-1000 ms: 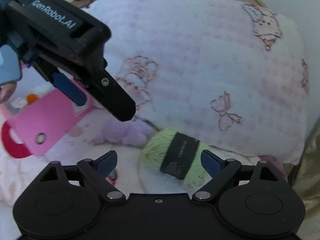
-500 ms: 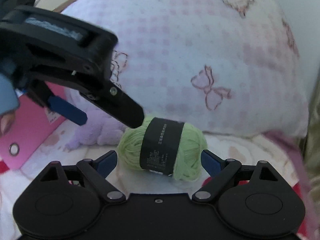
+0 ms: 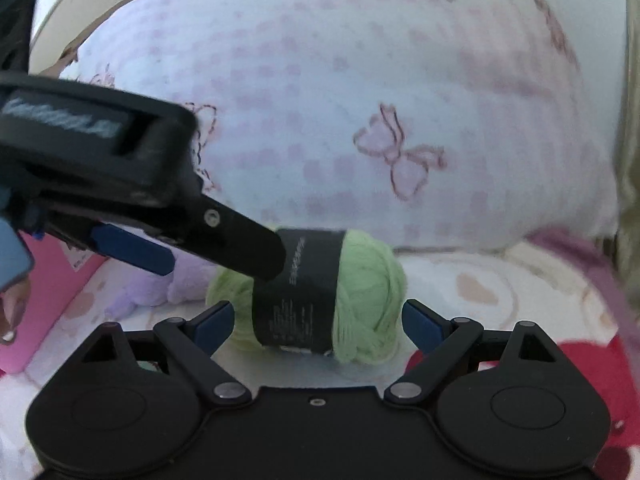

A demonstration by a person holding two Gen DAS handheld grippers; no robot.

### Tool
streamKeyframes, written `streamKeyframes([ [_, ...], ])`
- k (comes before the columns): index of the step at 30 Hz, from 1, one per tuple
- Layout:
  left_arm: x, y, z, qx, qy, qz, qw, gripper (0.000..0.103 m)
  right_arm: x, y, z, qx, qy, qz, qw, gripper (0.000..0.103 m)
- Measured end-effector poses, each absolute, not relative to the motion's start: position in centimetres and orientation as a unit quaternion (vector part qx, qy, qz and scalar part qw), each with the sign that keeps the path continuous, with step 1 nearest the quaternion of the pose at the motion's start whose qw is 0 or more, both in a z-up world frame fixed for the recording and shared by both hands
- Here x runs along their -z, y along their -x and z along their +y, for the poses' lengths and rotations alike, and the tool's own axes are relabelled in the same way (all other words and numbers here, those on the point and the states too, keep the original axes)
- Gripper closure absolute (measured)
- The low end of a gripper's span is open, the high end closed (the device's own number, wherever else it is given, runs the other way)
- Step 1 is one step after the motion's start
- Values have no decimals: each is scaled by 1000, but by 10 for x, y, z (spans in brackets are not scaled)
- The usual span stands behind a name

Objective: Organize objects
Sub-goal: 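Lower the open left gripper around the green yarn ball and close, then lift the green yarn ball with the left gripper toward the pink box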

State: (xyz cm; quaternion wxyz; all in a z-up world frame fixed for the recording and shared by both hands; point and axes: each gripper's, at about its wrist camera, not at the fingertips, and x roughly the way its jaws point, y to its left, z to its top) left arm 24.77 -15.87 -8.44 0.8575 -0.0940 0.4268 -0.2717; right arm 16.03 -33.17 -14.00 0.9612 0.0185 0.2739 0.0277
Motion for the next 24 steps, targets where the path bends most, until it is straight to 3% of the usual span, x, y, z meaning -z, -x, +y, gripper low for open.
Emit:
streamKeyframes([
  [4,87,-249,-170,291,90,401,864,14,149,-166,-338,-39,-45,280,958,8],
  [6,90,-252,-181,284,76,406,865,28,157,-169,-342,-37,-70,286,955,8],
  [10,94,-255,-183,277,77,409,866,30,156,-167,-346,-41,-85,281,955,8],
  [14,100,-258,-177,270,100,423,859,43,156,-162,-330,-39,-38,261,964,11],
  [18,105,-254,-168,265,138,432,851,45,153,-154,-317,-36,-5,252,967,18],
  [24,108,-246,-165,261,161,442,843,45,144,-145,-311,-47,-5,261,964,18],
])
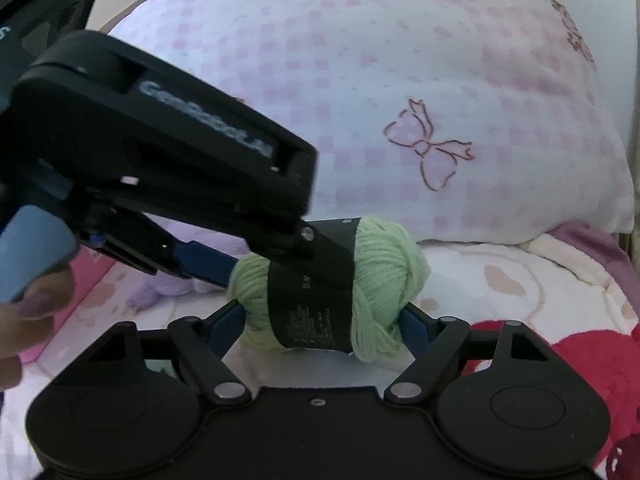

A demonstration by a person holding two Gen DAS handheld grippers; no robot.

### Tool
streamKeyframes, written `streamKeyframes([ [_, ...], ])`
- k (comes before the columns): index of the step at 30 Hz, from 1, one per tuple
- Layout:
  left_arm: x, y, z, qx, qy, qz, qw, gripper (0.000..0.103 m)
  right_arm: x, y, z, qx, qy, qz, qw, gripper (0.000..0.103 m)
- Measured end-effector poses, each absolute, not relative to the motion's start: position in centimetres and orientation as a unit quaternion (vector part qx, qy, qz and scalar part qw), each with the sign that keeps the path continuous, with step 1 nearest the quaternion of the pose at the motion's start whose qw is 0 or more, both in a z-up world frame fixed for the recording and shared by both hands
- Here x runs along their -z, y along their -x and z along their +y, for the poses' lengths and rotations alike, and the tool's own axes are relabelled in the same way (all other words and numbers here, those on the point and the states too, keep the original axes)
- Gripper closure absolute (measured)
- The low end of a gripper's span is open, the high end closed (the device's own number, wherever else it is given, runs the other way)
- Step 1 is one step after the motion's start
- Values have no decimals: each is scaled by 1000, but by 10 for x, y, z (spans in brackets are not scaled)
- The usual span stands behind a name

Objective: Organize objects
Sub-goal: 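Lift the green yarn ball with the left gripper toward the pink box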

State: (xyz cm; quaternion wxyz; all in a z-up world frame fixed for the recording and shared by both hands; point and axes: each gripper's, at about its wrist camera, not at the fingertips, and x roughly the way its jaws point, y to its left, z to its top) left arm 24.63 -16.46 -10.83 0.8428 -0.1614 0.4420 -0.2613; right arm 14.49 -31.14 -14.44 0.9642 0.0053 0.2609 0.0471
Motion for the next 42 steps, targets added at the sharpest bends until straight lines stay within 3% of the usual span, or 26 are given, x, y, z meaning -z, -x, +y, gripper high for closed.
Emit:
streamKeyframes([
  [11,89,-206,-152,250,125,457,844,46,135,-116,-288,-91,1,314,945,17],
  [18,72,-176,-144,217,98,483,842,48,143,-99,-244,-101,104,359,922,16],
  [25,94,-180,-126,182,107,497,842,47,148,-101,-250,-94,96,354,926,14],
  [31,105,-183,-102,189,151,487,839,40,153,-114,-250,-91,72,355,928,9],
  [42,123,-184,-101,210,146,457,852,43,160,-123,-248,-95,60,349,930,7],
])
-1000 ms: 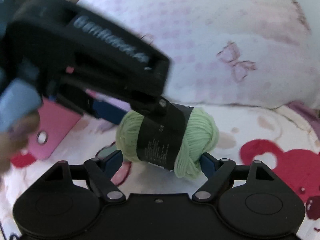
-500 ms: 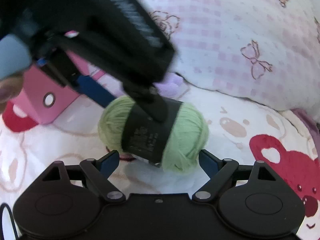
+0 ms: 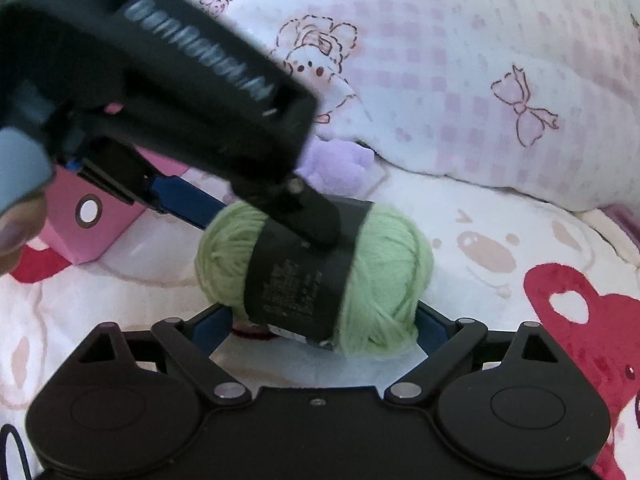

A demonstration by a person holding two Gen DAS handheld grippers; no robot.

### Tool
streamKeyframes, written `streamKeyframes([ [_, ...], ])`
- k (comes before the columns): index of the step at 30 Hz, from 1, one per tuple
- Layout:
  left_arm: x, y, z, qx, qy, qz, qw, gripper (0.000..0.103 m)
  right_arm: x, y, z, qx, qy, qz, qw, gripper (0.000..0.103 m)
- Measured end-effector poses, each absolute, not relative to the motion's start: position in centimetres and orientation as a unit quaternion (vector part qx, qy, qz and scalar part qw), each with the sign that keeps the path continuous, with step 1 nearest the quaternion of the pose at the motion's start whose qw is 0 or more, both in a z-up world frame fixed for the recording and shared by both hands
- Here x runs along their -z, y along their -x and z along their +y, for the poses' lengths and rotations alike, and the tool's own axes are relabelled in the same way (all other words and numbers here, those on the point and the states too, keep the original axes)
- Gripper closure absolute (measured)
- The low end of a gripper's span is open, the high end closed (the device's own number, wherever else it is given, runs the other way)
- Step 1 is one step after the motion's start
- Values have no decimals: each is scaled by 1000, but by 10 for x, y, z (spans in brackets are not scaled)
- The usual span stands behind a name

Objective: Organize objects
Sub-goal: 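Lift the green yarn ball with the left gripper toward the pink box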

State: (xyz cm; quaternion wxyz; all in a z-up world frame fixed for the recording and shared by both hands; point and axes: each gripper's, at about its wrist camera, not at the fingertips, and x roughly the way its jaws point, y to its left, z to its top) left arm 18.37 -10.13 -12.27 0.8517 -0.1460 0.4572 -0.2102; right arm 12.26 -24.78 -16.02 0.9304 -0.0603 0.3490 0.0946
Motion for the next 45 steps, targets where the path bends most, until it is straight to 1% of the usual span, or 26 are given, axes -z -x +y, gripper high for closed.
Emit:
streamKeyframes([
  [3,128,-183,-93,214,172,459,845,46,164,-127,-250,-96,44,357,928,7],
  [7,125,-177,-100,221,157,452,850,48,164,-129,-251,-97,32,358,928,6],
  [12,125,-169,-105,227,160,464,841,49,162,-127,-263,-114,-30,357,927,6],
  [25,103,-146,-101,233,158,466,839,50,148,-108,-246,-110,-3,336,935,8],
  [35,95,-119,-84,211,148,479,839,50,136,-94,-227,-130,-35,380,915,8],
  [45,96,-88,-64,219,146,517,815,50,133,-62,-209,-136,-52,422,895,8],
])
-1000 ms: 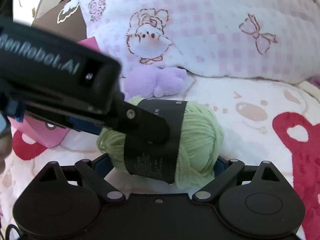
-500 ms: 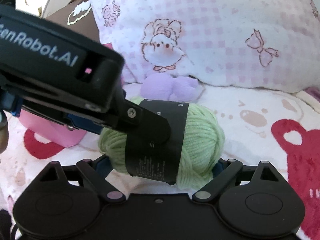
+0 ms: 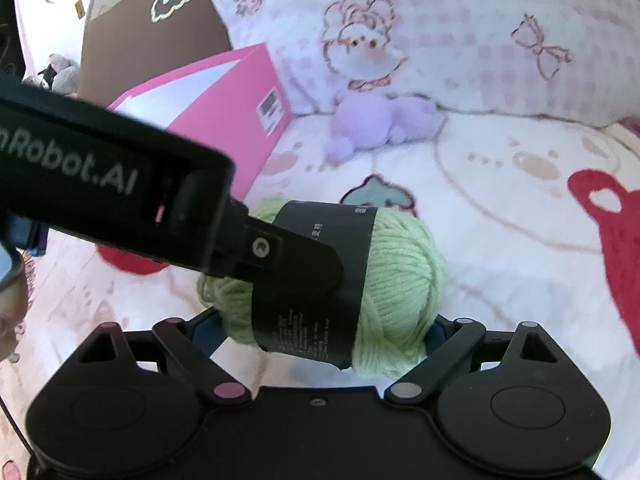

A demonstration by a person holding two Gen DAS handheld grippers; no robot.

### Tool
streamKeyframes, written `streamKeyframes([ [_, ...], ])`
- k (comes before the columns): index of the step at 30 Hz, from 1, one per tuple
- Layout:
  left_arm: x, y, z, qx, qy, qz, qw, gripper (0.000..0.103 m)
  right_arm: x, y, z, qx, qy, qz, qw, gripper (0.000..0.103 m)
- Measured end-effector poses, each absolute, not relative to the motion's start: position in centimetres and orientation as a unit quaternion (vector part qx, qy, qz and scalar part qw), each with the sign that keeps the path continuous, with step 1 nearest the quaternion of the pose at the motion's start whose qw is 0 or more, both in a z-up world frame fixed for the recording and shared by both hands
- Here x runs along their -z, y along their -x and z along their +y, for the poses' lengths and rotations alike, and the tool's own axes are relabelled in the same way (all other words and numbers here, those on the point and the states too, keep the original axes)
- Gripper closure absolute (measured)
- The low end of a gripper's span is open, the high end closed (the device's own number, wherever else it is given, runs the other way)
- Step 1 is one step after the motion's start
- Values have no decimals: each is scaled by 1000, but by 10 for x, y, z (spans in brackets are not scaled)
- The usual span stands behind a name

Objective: Organize objects
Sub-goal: 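Lift the green yarn ball with the left gripper toward the pink box, then lower the green yarn ball into the pink box beside the tissue pack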

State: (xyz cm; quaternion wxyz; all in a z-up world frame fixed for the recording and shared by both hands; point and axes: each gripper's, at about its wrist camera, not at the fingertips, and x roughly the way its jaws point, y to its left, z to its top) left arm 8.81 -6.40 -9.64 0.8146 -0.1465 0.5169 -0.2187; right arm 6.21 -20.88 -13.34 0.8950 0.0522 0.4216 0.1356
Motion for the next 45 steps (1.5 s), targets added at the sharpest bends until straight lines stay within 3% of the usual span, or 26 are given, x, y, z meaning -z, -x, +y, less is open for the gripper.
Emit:
streamKeyframes([
  [21,59,-47,-21,254,173,556,772,46,84,9,-186,-155,-42,391,906,12],
  [45,3,-28,27,248,191,558,768,44,13,-1,-154,-210,-43,416,884,13],
])
